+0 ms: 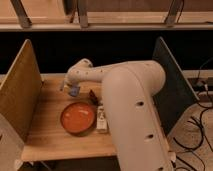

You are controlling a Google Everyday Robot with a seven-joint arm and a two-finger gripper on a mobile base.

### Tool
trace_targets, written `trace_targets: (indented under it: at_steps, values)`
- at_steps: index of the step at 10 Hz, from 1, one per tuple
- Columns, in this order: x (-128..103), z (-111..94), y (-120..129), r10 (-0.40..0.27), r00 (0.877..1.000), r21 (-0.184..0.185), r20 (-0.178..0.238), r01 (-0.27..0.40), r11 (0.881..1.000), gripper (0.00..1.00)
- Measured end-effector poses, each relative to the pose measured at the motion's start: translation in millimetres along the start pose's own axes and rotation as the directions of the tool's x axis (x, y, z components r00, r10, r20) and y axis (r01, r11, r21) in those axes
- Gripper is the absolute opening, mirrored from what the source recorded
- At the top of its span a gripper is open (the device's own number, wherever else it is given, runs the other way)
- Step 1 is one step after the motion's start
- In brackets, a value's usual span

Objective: Place the white sponge in the ceramic bowl

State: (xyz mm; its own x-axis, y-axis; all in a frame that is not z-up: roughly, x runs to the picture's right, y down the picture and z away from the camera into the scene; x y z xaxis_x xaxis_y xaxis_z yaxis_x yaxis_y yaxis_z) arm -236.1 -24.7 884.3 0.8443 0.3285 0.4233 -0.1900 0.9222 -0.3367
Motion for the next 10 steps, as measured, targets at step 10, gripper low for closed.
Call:
trace_targets:
  at_steps: [10]
  values:
    - [47.0, -58.6, 99.9, -0.006, 0.997, -0.061, -0.077, 0.002, 0.998, 0.04]
